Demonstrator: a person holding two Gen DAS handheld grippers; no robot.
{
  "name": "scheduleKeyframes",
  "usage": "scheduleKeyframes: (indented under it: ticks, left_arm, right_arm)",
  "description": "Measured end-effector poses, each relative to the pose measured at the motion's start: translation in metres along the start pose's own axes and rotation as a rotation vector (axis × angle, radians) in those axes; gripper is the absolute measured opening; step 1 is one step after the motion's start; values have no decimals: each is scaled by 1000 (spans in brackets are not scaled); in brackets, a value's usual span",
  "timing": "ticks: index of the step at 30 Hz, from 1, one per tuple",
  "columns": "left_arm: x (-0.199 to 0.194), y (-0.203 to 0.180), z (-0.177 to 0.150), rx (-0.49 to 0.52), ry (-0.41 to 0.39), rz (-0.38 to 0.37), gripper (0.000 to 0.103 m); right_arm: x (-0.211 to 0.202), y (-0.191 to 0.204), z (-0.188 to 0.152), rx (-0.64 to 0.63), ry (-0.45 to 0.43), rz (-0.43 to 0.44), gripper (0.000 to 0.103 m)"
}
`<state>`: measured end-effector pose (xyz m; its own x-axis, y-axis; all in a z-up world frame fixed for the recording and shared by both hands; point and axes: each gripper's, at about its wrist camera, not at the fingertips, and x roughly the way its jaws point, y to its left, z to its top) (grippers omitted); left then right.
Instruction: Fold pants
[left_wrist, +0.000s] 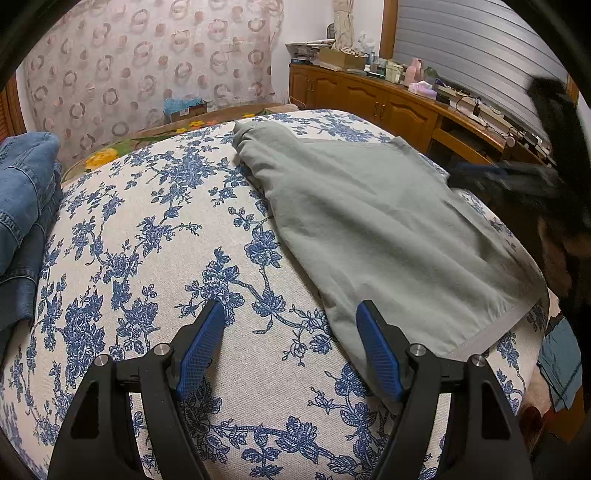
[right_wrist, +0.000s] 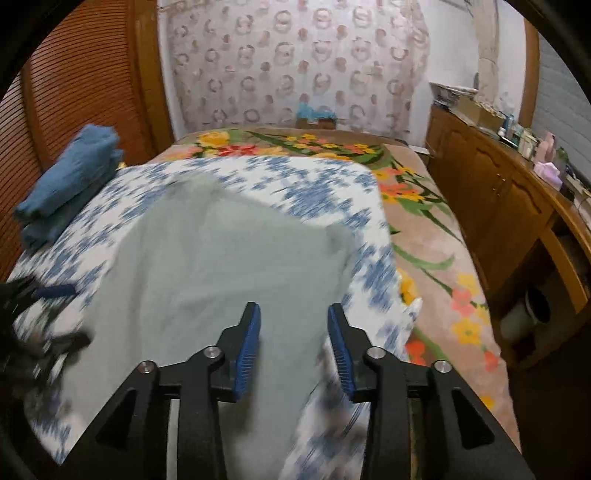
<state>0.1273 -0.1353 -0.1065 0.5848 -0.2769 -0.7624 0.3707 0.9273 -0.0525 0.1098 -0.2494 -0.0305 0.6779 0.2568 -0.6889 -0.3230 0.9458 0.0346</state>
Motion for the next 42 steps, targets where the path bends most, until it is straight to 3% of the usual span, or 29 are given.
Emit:
scheduleKeyframes:
  ticks: [4,11,20,25,27,35,42]
  left_arm:
    - [0,0,0,0,0,0,75]
    - [0,0,0,0,0,0,75]
    - [0,-1,0,0,-1,1,75]
    - [-8,0,-2,9,-20,15,75]
    - [-17,0,-4,0,-38,-14,75]
    - [-32,-16,-13,8,-22,-111,53]
    - [-29,-30,-21,29,13,-136,50]
  right_arm:
    - [-17,18,-27,-29,5,32,49]
    - [-16,21,-47,-26,45,-10,51]
    - [-14,27,-48,2,3,-20,62]
    - [-15,32,-54,-10,-9,-31,63]
    - [-15,30,-54,-10,-9,-22,63]
    - [-36,26,-63,11,-7,-26,63]
    - [-64,13,-82,64,-9,-19,63]
